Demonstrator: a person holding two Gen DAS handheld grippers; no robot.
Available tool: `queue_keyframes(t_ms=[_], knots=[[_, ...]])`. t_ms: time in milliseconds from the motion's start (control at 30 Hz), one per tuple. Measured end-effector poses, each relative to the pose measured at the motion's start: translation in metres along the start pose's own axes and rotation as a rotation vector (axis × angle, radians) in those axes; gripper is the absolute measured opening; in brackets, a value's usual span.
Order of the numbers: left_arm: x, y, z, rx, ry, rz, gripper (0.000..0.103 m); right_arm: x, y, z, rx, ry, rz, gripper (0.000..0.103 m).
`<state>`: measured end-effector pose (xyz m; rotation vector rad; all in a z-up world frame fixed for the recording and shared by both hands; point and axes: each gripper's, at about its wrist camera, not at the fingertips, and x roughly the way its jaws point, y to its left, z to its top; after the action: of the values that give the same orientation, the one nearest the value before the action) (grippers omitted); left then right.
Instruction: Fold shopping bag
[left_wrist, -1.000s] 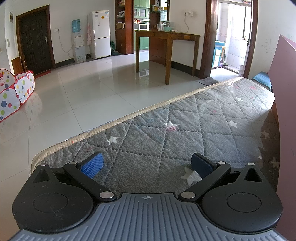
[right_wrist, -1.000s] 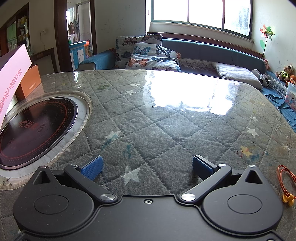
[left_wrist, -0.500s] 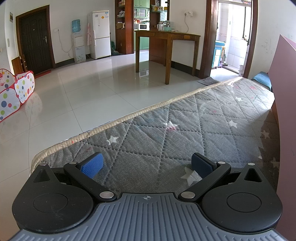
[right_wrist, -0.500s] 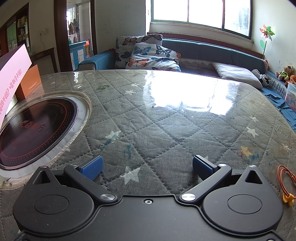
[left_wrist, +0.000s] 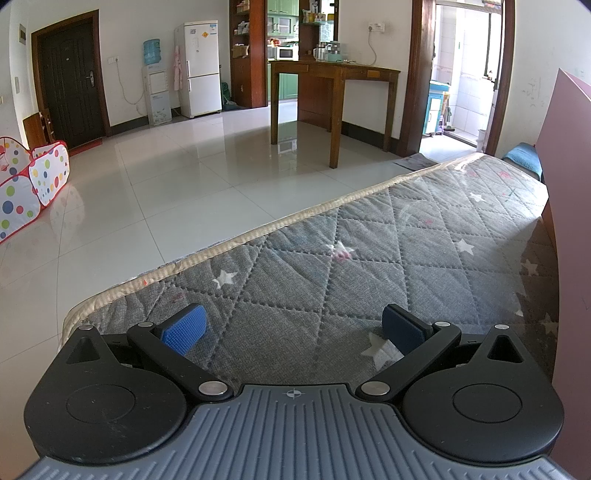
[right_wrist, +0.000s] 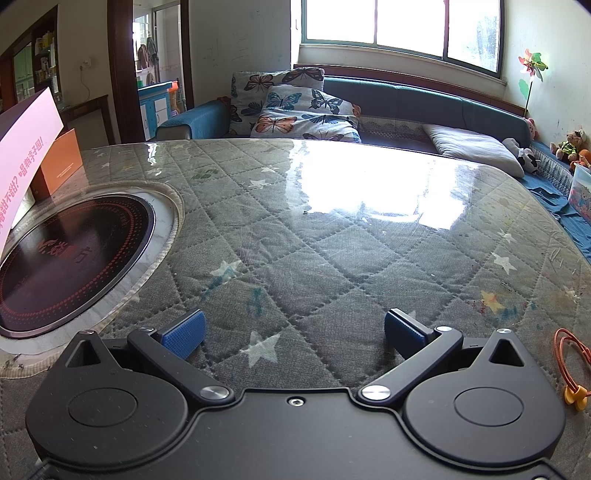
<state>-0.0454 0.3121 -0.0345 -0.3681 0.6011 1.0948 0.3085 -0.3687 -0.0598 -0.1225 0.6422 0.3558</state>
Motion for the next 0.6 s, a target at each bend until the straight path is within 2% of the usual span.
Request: queue_keyframes(t_ms=[600], knots=[[0.0014,0.0006,0.0010,0.000,0.000,0.000,0.103,0.0000,0.0000,0.0000,0.000,0.000,0.000,0.103]])
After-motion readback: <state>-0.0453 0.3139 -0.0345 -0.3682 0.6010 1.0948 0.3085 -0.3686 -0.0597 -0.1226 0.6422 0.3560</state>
